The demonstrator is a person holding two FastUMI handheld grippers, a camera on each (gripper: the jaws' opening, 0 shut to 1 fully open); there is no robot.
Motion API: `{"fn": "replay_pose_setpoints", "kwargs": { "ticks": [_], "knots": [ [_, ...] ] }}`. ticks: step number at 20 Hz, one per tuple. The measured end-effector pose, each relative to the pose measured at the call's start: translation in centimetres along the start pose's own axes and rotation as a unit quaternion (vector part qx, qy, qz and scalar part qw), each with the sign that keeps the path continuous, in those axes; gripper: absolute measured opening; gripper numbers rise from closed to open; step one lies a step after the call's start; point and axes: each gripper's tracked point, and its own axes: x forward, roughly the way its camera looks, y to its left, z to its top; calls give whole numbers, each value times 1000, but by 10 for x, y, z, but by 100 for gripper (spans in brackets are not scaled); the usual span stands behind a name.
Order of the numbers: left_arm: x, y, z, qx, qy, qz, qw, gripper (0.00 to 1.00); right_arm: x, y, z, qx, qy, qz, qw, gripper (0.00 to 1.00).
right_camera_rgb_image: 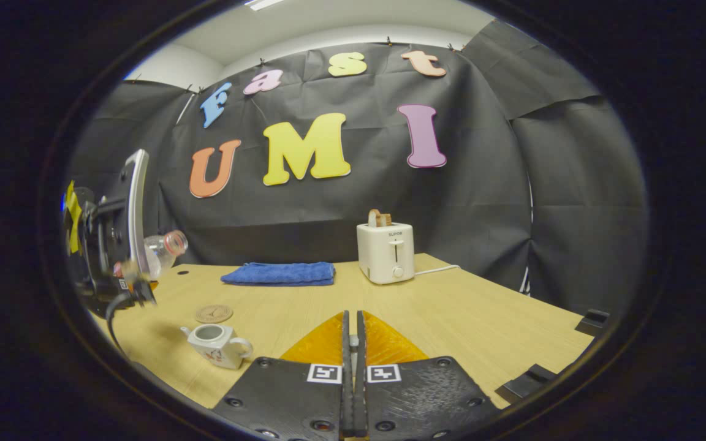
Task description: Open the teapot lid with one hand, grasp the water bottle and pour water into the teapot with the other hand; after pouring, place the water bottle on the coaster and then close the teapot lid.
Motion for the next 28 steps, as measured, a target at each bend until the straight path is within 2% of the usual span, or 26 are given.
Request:
{"fn": "replay_pose_setpoints", "kwargs": {
  "ticks": [3, 8, 11, 15, 17, 19, 25, 28],
  "knots": [
    [1, 14, 8, -89, -24, 19, 996, 70, -2, 6, -2, -7, 1, 5, 1000, 0],
    [-6, 41, 23, -221, -66, 45, 972, 71, -8, 16, 3, -10, -6, 13, 1000, 1],
    [-4, 57, 25, -283, -87, 74, 952, 71, -9, 19, 7, -13, -12, 16, 1000, 0],
    [8, 61, 25, -382, -104, 88, 914, 71, -9, 18, 5, -9, -11, 15, 1000, 0],
    [19, 61, 39, -412, -133, 74, 898, 72, -8, 16, 4, -10, -11, 13, 1000, 0],
    [35, 55, 51, -430, -154, 51, 888, 73, -7, 17, 2, -11, -9, 13, 1000, 0],
    [85, 38, 61, -465, -159, 11, 871, 74, -2, 23, -10, -14, -1, 21, 1000, 0],
    [113, 20, 59, -495, -146, -19, 857, 74, 2, 24, -18, -16, 9, 25, 1000, 1]
  ]
}}
